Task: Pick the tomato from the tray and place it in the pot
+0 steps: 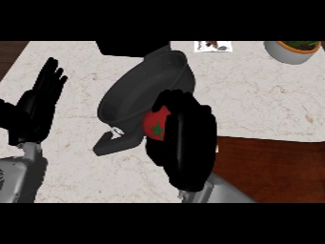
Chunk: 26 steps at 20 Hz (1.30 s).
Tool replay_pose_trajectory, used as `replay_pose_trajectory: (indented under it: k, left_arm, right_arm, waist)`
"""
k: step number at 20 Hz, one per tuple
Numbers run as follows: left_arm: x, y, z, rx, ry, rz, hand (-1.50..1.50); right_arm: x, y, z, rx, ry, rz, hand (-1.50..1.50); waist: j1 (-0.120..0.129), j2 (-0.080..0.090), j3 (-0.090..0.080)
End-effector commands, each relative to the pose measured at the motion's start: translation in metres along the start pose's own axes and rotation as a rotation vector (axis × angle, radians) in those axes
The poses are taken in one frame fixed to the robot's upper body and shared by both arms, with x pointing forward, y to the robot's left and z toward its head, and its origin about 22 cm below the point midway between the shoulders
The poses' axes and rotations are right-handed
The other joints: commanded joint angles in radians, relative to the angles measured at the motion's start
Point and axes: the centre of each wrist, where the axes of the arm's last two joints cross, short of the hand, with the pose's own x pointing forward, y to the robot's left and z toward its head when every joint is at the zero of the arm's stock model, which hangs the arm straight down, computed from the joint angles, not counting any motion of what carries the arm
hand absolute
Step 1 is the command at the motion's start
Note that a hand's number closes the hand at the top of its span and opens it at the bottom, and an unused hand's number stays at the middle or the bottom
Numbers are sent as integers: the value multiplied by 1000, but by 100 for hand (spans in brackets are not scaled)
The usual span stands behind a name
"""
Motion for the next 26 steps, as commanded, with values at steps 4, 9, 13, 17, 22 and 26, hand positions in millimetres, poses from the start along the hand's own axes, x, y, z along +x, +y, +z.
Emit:
replay_pose_trajectory:
  k: [4,9,13,17,22,26]
  left_arm:
    - [4,-4,-8,10,-20,1,0]
    - [3,1,-7,2,-24,1,0]
    - [-1,5,-8,22,-6,-9,0]
    - [9,18,-4,30,-30,-4,0]
    - [-4,12,6,46,-27,-14,0]
    - [10,10,-11,29,-15,10,0]
  right_arm:
    - [35,2,-13,-104,183,-69,150]
    - [35,8,-36,-127,244,-116,150]
    - [24,40,-50,-183,205,168,150]
    - [13,58,-63,-206,258,362,150]
    - [-18,85,-59,-161,293,357,150]
    - [-23,85,-75,-106,353,308,150]
  waist:
    - [0,17,2]
    - [5,23,3]
    - [-28,20,2]
    - [-20,16,3]
    - [-26,19,5]
    - [-34,24,6]
